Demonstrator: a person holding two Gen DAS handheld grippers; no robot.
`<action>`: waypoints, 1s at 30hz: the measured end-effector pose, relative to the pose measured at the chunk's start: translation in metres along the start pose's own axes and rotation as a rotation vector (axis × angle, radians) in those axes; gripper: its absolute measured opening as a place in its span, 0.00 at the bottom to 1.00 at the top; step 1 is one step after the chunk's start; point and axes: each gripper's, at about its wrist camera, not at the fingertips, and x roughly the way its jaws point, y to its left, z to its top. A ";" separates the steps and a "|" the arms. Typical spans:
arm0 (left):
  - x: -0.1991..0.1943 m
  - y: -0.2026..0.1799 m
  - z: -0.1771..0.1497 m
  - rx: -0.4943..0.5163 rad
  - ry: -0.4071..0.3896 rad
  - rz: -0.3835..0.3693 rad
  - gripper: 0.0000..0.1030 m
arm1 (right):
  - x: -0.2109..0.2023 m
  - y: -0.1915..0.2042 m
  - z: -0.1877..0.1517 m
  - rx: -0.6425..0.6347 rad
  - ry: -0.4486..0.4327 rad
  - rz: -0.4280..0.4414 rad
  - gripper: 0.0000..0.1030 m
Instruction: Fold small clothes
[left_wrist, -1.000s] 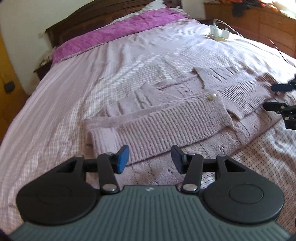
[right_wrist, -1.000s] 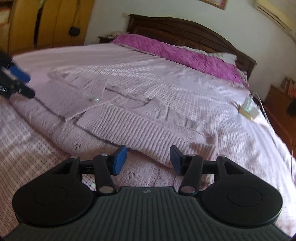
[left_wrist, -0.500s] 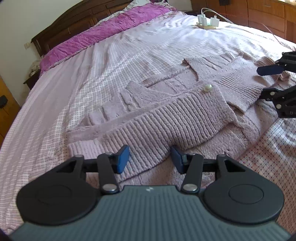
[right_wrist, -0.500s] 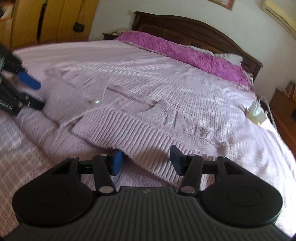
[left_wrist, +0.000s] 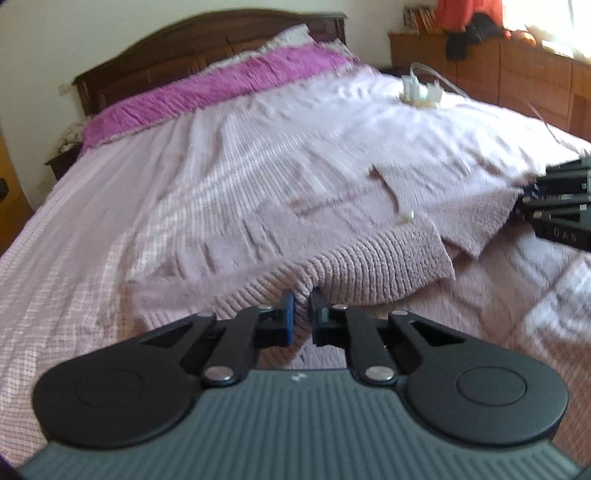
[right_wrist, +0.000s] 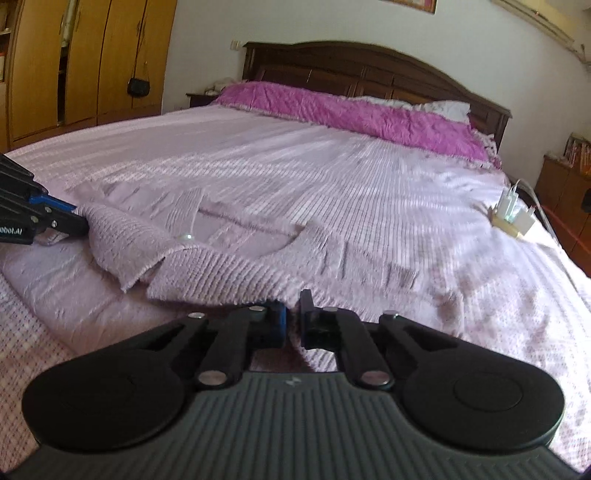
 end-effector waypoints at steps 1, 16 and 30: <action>0.000 0.002 0.004 -0.009 -0.014 0.006 0.10 | 0.001 -0.001 0.003 -0.003 -0.006 -0.005 0.06; 0.081 0.026 0.039 -0.115 0.034 0.082 0.12 | 0.094 -0.008 0.042 -0.051 0.135 -0.021 0.06; 0.063 0.037 0.035 -0.155 0.058 0.061 0.33 | 0.081 -0.021 0.037 0.060 0.125 0.003 0.35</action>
